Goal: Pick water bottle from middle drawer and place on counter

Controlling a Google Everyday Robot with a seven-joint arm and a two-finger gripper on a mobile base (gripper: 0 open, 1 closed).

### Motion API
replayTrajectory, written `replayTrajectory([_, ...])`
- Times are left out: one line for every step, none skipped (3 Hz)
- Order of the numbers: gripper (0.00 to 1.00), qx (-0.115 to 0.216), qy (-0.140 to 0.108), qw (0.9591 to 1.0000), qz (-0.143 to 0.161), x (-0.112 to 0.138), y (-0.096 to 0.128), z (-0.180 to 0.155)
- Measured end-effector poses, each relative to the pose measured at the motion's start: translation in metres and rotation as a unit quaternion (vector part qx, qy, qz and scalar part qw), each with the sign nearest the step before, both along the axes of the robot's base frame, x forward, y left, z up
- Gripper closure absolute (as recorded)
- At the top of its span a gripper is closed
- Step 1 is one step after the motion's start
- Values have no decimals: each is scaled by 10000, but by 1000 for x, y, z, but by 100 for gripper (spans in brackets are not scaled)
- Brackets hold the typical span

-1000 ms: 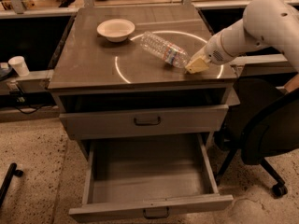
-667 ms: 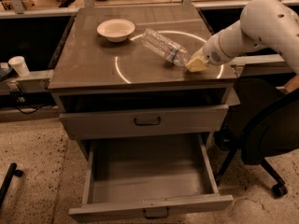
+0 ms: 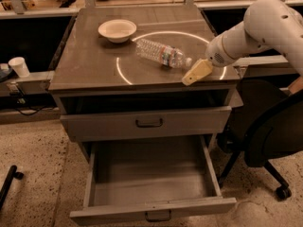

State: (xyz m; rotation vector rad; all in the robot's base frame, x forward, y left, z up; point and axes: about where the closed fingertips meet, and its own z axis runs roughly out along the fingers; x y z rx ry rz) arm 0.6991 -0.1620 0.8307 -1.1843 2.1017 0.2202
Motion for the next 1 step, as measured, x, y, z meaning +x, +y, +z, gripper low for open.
replayTrajectory([0, 0, 0, 10000, 0, 0, 0, 0])
